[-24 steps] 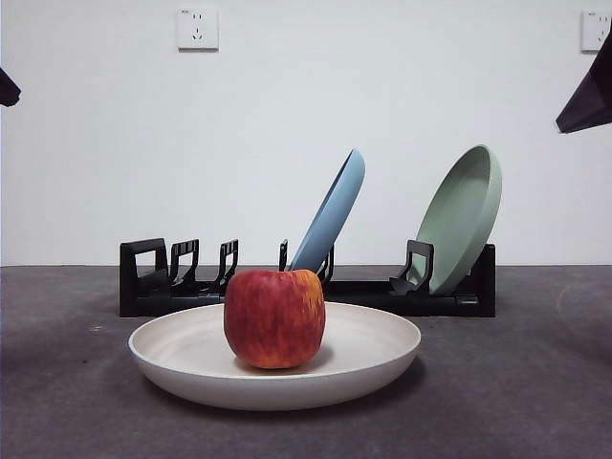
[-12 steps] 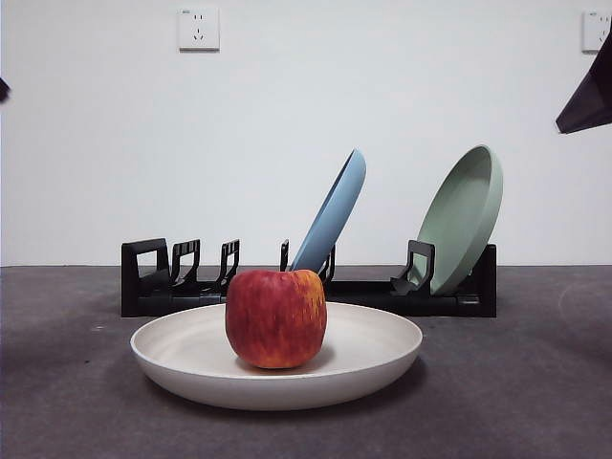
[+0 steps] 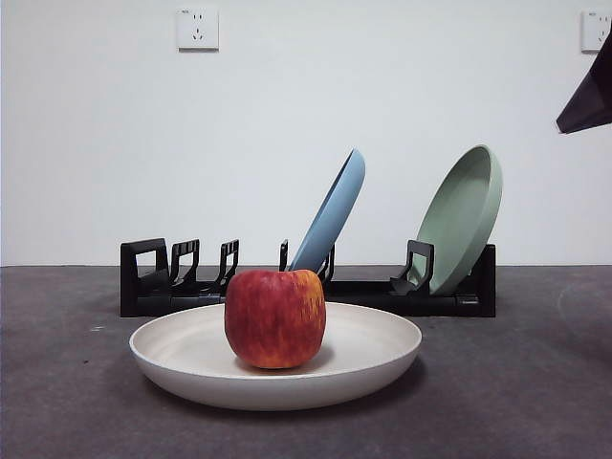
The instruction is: Take the yellow plate from the plate rack,put the plate on the table,take the apple from the table,put the apple in the plate
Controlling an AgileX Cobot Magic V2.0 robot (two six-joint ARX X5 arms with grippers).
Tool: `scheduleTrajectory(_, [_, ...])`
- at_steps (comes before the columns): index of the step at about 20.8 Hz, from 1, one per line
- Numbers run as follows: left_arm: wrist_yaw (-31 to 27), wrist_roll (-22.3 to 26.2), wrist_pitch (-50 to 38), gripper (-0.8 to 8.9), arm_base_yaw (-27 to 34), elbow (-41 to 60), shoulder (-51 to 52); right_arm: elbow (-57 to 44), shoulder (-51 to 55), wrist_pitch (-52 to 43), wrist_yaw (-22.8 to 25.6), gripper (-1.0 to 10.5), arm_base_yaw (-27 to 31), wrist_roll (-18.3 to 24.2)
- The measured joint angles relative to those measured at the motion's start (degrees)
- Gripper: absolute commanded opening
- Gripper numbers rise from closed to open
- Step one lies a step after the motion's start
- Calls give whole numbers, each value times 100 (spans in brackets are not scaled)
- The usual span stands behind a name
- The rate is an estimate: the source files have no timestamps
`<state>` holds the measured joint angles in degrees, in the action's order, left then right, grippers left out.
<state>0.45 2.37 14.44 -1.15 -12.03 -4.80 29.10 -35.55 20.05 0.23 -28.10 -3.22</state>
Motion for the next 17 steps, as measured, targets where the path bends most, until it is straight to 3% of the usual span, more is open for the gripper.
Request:
scheduleTrajectory(6, [0,-48,-227,-3,2,833,284,0,0,0,0,-11,0,0])
scheduleTrajectory(17, [-4,-94,-260,-3,2,1058,450,0,0,2,0,-11,0,0])
